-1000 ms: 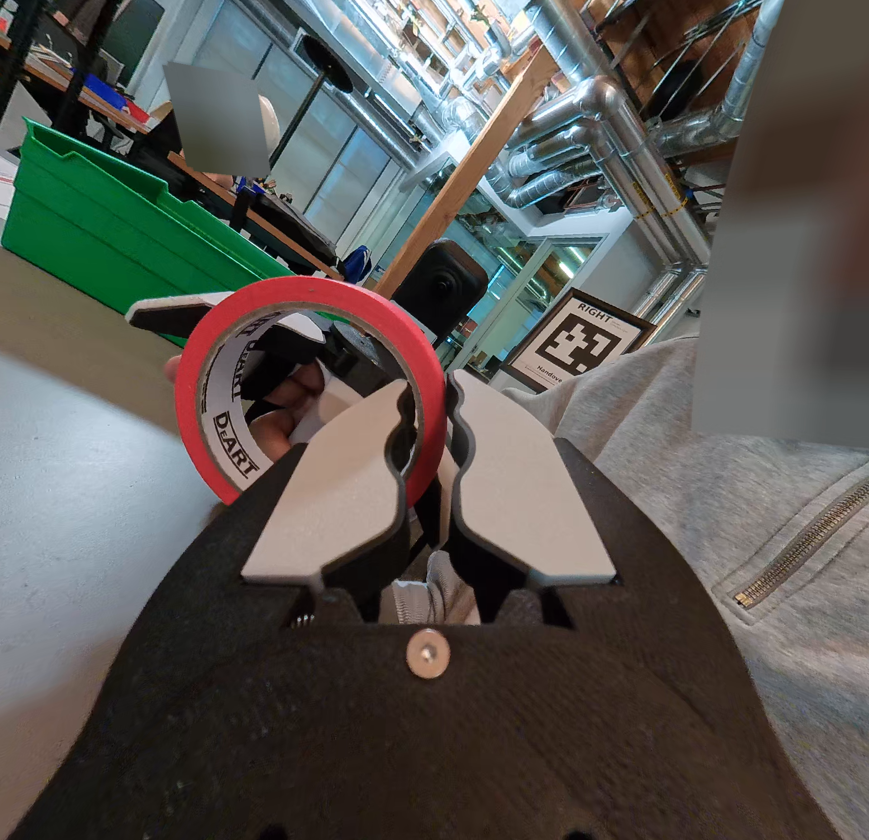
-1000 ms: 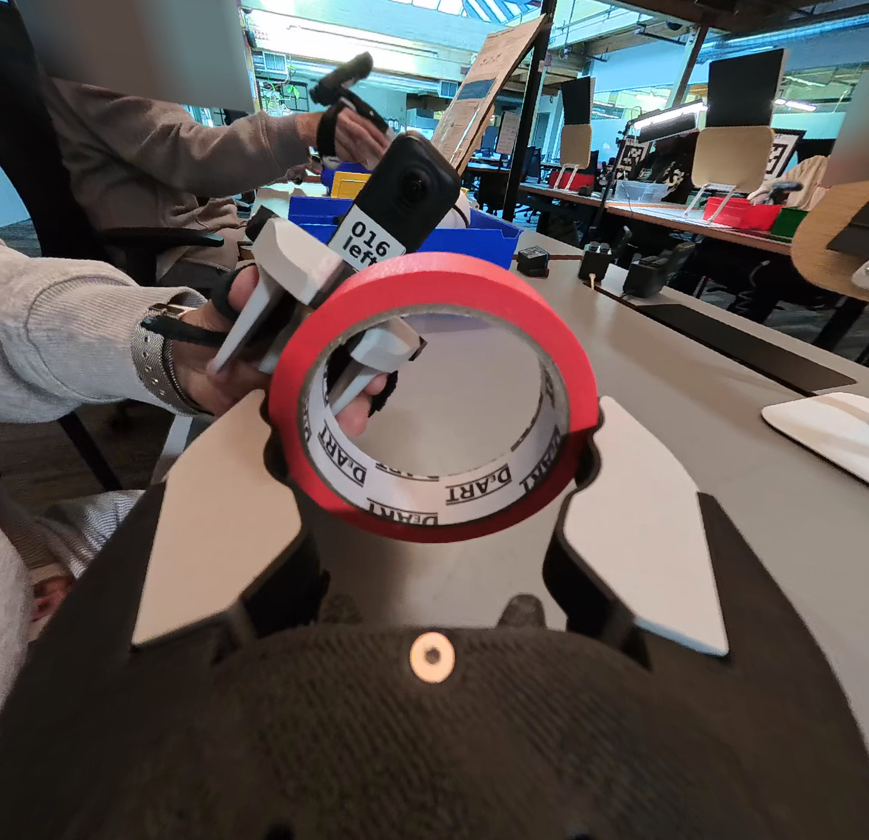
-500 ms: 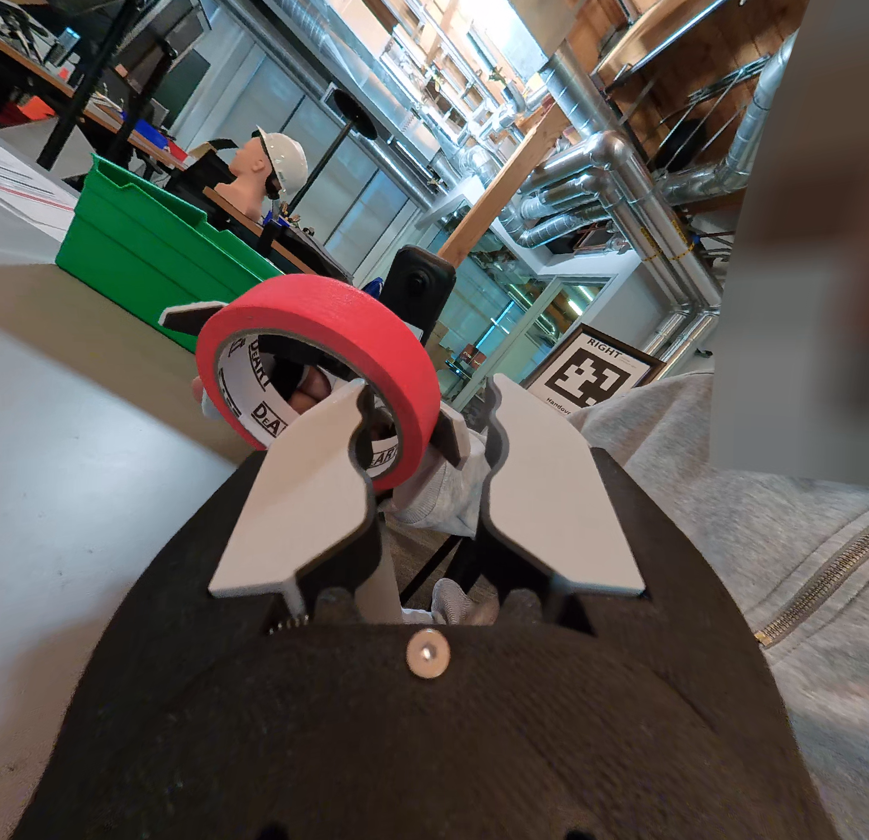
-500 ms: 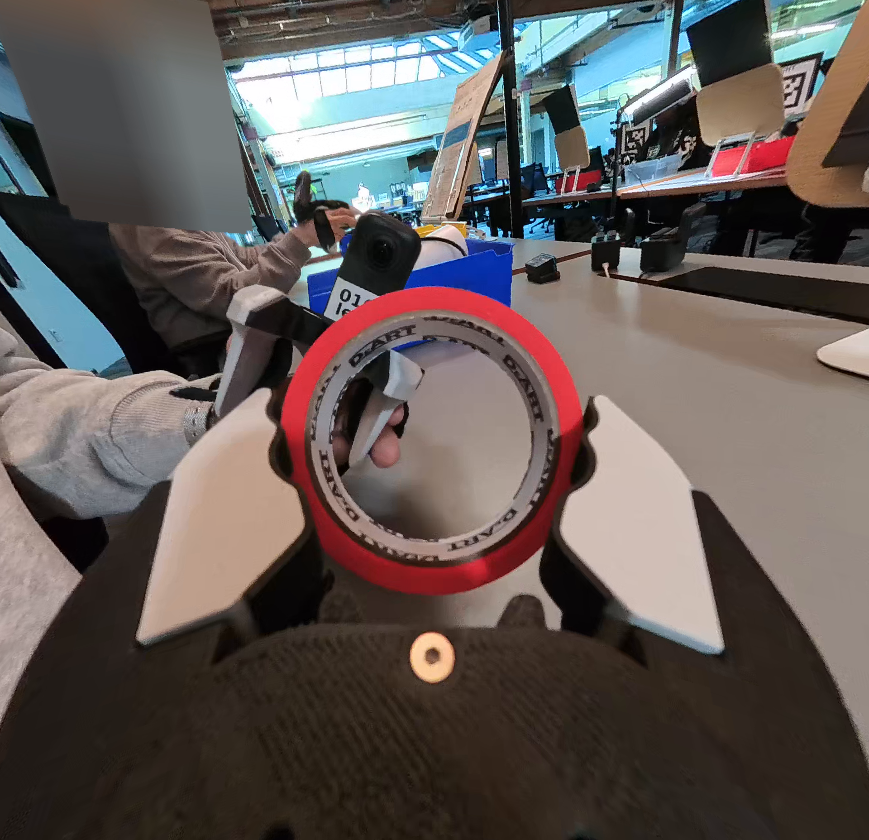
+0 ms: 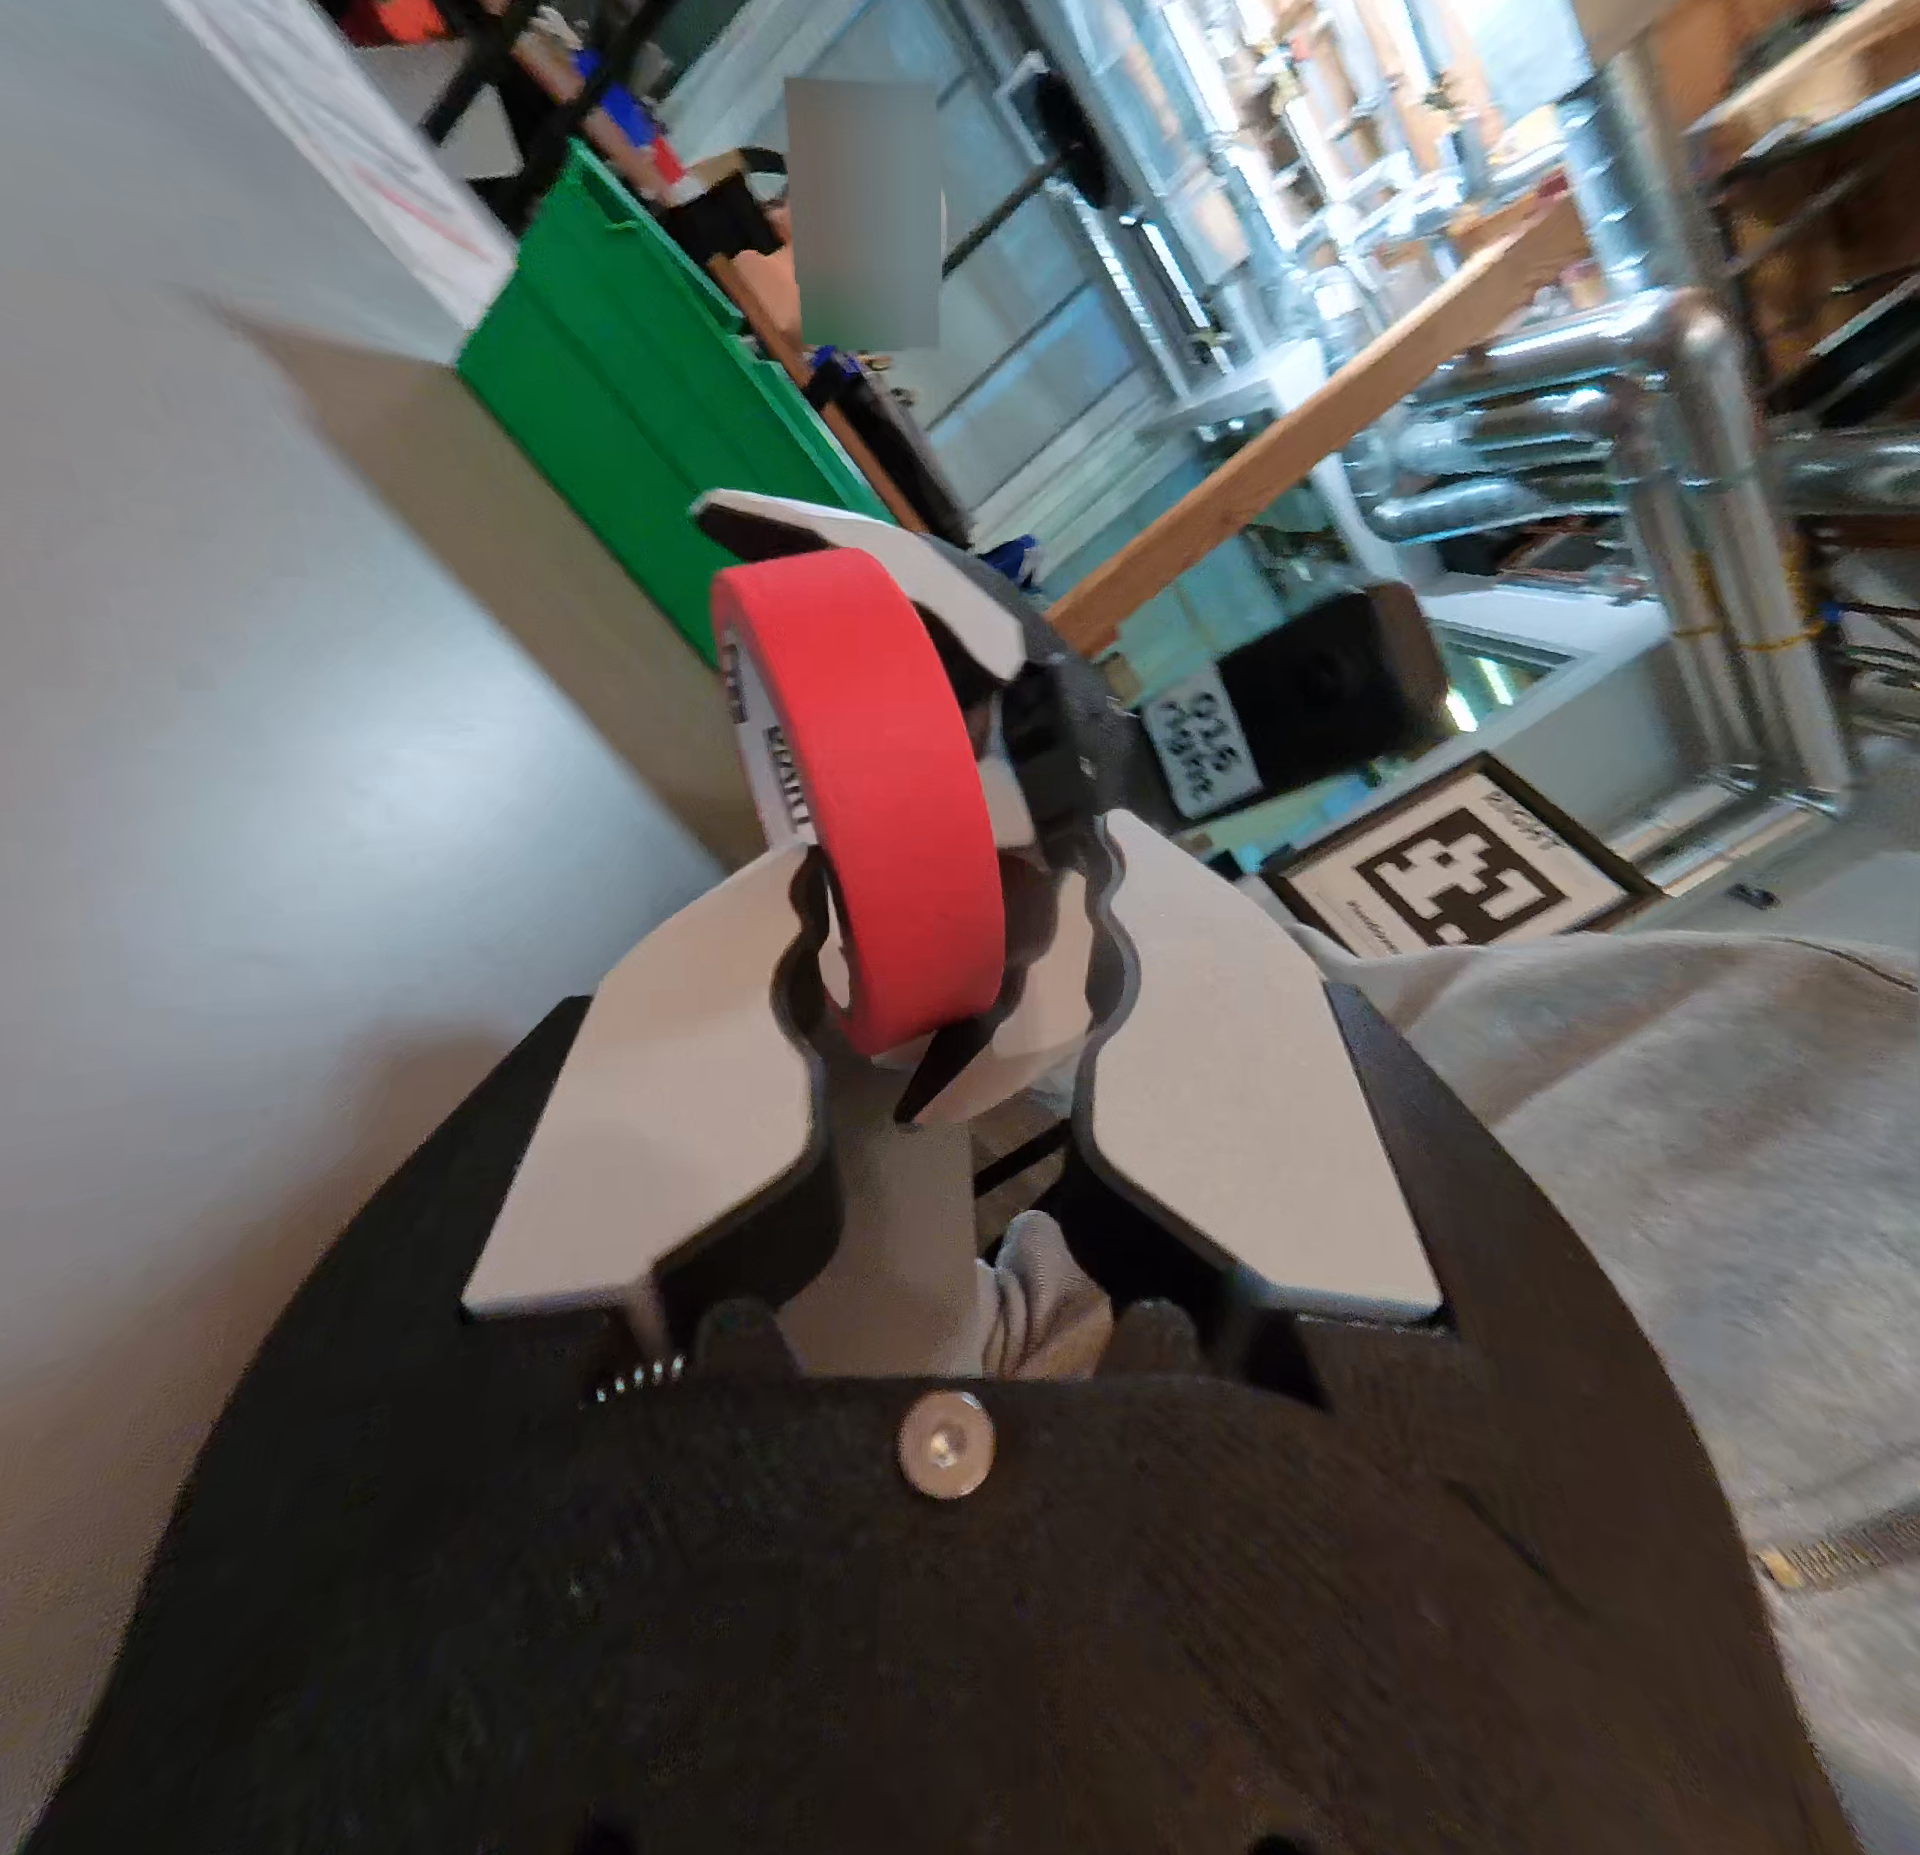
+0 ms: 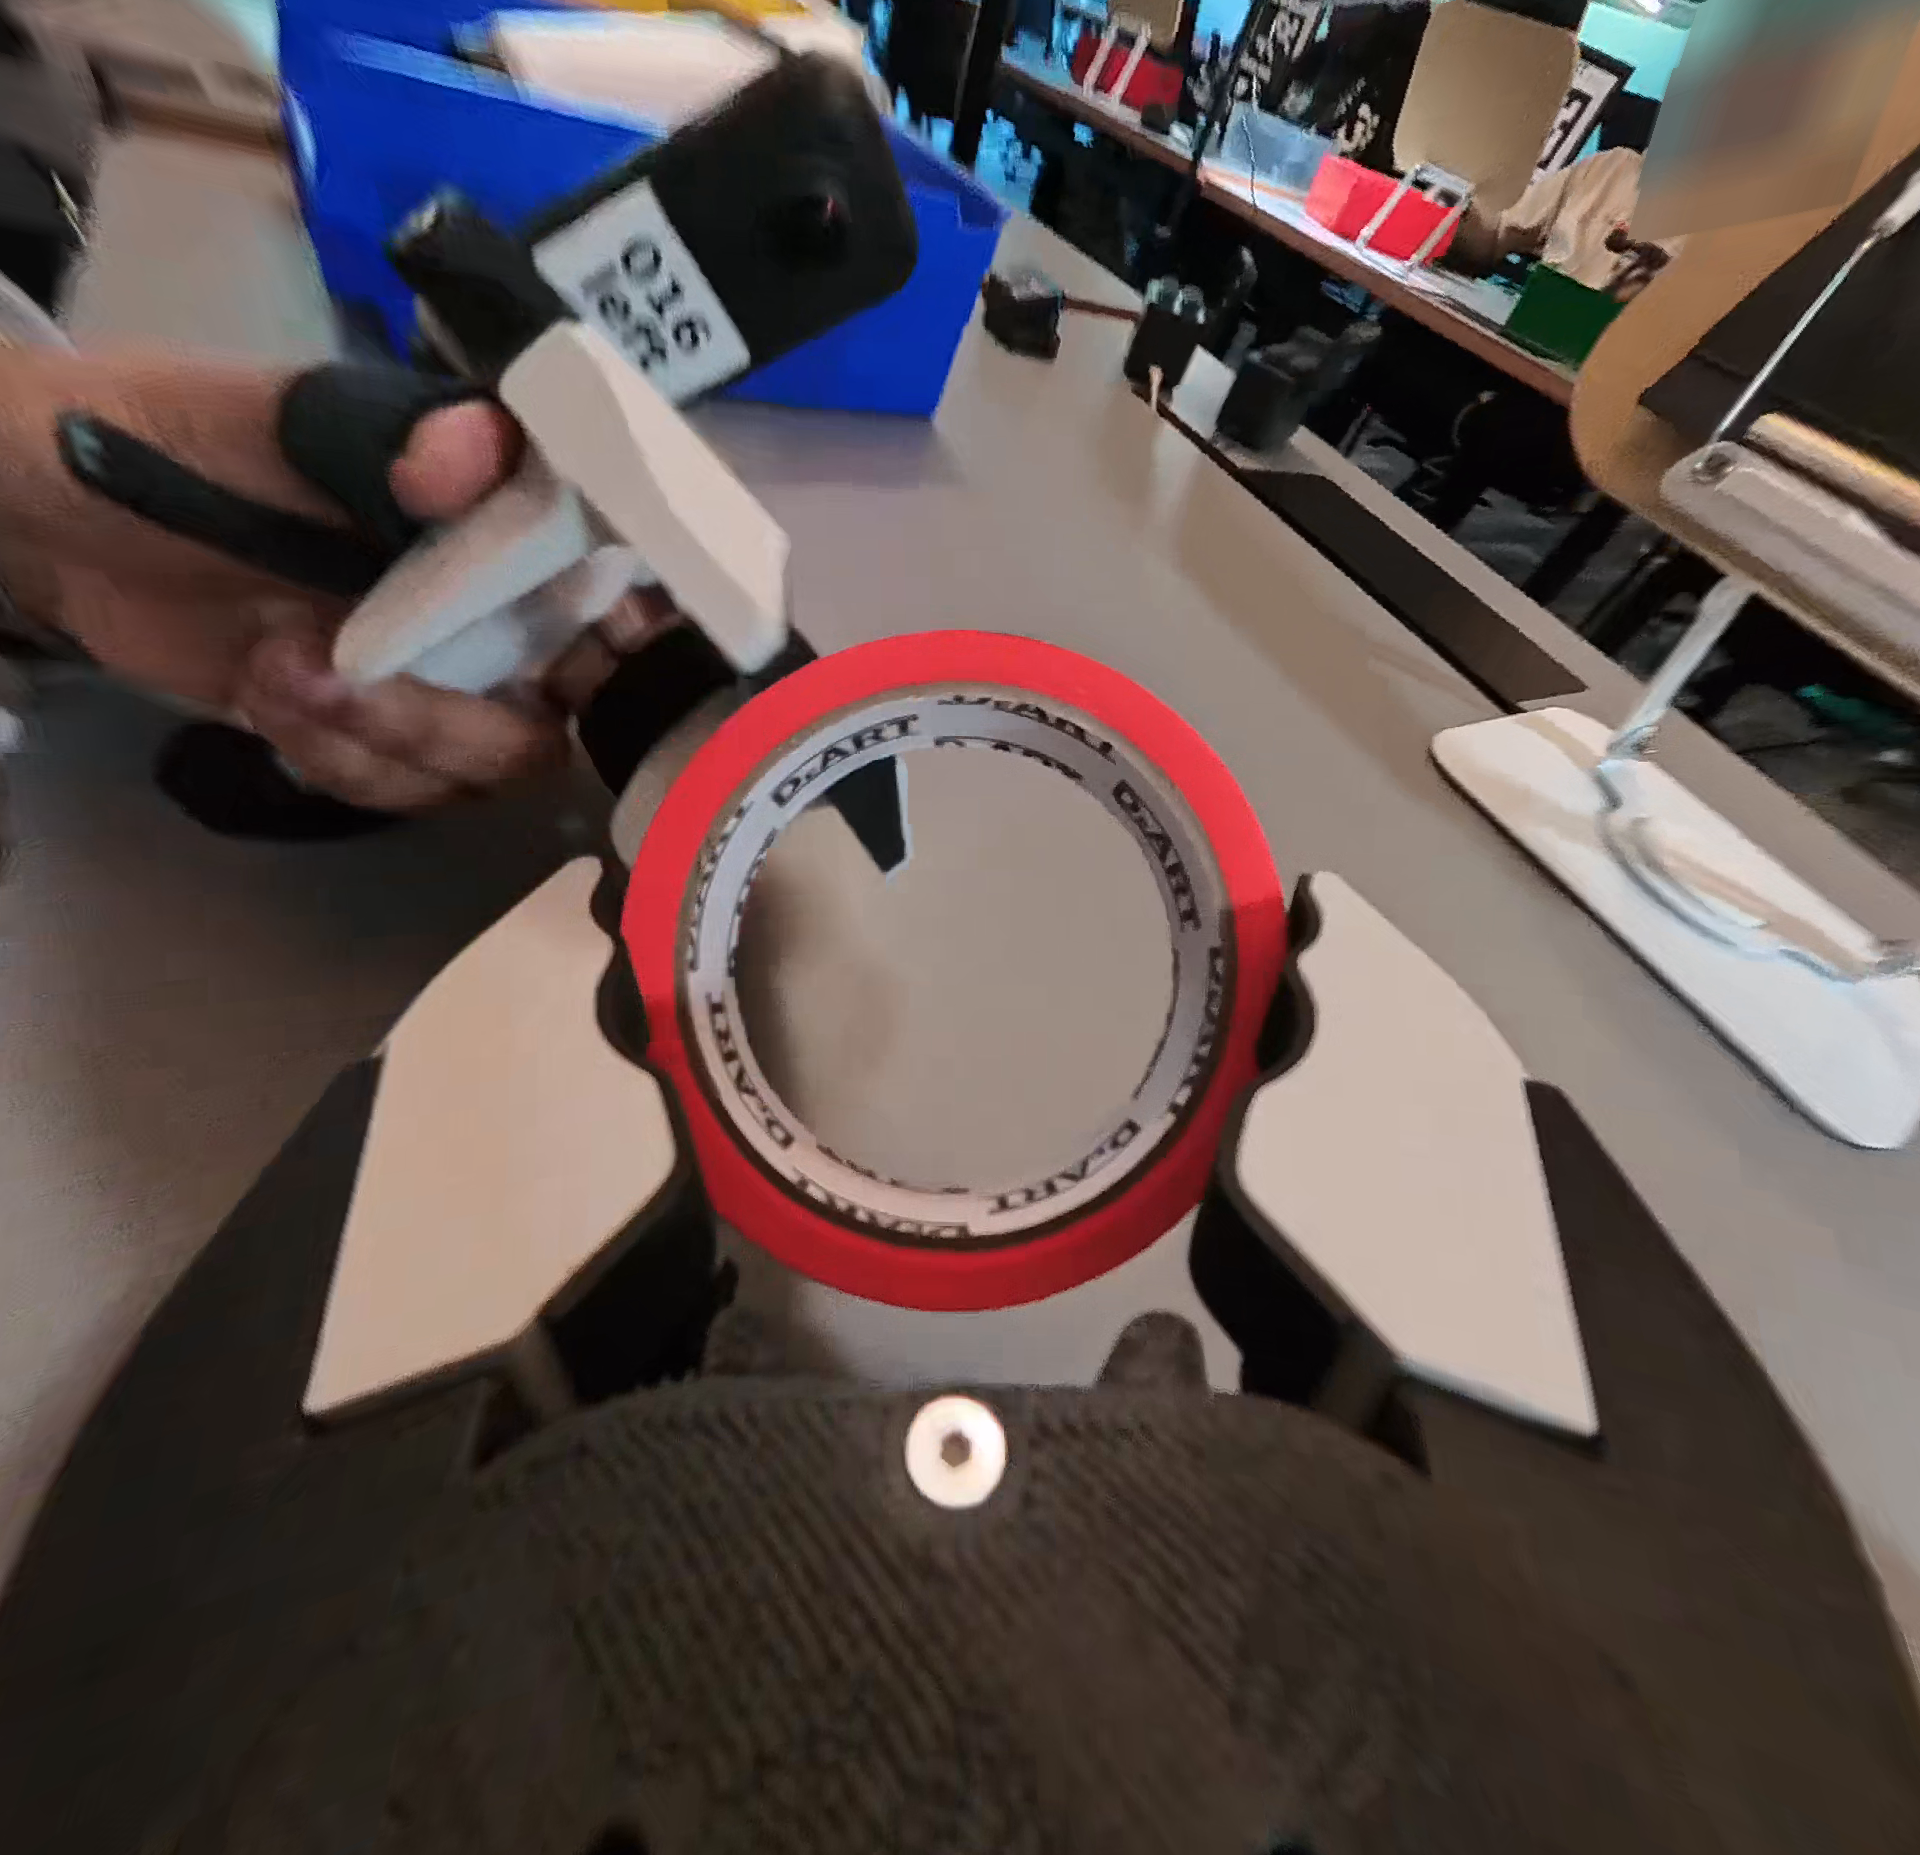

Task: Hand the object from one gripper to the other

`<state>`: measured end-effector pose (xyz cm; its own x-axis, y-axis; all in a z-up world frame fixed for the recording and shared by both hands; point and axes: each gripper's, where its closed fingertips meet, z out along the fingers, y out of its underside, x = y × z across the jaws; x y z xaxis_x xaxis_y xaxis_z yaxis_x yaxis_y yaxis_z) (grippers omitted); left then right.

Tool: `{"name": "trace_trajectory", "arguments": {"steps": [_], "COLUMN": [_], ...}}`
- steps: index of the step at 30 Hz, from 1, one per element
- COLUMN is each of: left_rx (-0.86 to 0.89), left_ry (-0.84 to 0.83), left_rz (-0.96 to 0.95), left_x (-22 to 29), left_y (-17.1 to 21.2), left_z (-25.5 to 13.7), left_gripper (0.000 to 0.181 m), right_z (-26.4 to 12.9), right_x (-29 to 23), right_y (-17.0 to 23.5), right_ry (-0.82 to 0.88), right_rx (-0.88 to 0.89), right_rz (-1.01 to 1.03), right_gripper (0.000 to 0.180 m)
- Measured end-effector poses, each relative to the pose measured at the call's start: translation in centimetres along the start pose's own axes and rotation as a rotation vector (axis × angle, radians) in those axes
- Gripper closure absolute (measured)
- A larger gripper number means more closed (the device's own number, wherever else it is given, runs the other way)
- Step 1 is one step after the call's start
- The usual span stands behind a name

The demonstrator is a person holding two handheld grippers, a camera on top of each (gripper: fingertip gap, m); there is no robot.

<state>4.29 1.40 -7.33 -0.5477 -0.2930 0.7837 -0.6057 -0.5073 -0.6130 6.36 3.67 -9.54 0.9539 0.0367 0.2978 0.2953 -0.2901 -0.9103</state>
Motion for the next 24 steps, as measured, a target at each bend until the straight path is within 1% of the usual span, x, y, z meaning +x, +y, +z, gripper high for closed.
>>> {"name": "trace_trajectory", "arguments": {"steps": [1,4,5,6,10,15,18,22,24], "left_rx": [0.005,-0.001,-0.005,-0.01,-0.029,-0.007,0.054,0.153,0.198], "left_ry": [-0.032,-0.086,-0.104,-0.124,-0.145,-0.146,-0.111,-0.052,-0.023], "left_rz": [-0.004,-0.03,-0.036,-0.044,-0.091,-0.098,-0.132,-0.208,-0.234], "left_x": [-0.5,-1.5,-1.9,-2.2,-2.9,-2.9,-2.7,-2.7,-2.8], "left_y": [-0.1,-0.1,0.0,0.0,0.4,0.0,-0.9,-2.2,-2.9], "left_z": [-0.1,-0.6,-0.7,-0.9,-1.1,-1.2,-1.7,-2.7,-3.3], "left_gripper": [0.132,0.136,0.139,0.147,0.149,0.149,0.15,0.151,0.15], "right_z": [0.2,0.6,0.7,0.8,0.9,0.8,0.6,0.0,-0.6], "right_x": [-0.1,-0.7,-1.0,-1.3,-1.5,-1.1,-0.2,1.3,2.1], "right_y": [0.4,1.0,1.0,0.9,1.1,0.9,0.7,0.4,-0.2], "right_ry": [0.016,0.043,0.042,0.042,0.036,0.047,0.057,0.037,0.021], "right_rx": [-0.034,-0.102,-0.109,-0.113,-0.12,-0.079,-0.04,0.039,0.104], "right_rz": [-0.055,-0.186,-0.208,-0.222,-0.221,-0.191,-0.107,0.119,0.225], "right_gripper": [0.061,0.061,0.061,0.061,0.061,0.062,0.058,0.054,0.056]}}
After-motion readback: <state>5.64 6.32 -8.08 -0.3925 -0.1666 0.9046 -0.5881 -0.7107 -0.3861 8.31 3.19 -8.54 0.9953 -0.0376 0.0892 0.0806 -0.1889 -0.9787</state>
